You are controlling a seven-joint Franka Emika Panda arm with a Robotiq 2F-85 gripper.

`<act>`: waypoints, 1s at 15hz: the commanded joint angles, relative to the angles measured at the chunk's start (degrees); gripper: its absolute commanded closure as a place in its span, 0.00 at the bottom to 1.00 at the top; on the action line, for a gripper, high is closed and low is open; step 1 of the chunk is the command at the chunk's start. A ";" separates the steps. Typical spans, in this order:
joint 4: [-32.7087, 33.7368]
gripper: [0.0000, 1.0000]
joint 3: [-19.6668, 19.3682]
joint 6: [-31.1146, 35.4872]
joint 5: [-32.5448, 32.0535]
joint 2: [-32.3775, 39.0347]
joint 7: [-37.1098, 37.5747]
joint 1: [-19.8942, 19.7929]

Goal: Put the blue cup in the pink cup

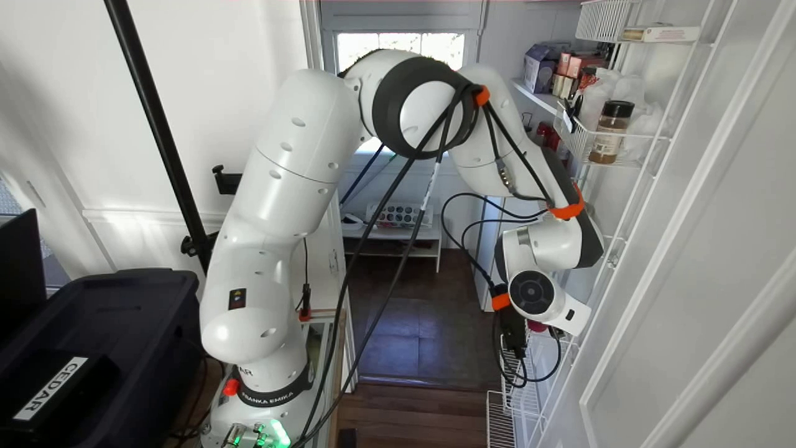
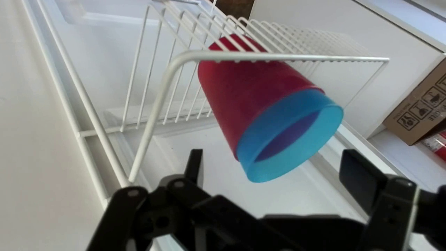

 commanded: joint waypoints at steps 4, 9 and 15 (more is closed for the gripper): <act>-5.23 0.00 0.54 -2.11 -2.45 -3.99 1.33 -0.89; -13.33 0.00 0.52 -4.62 -6.49 -10.68 2.68 -1.44; -22.36 0.00 0.79 -2.70 -11.29 -20.11 6.27 -3.19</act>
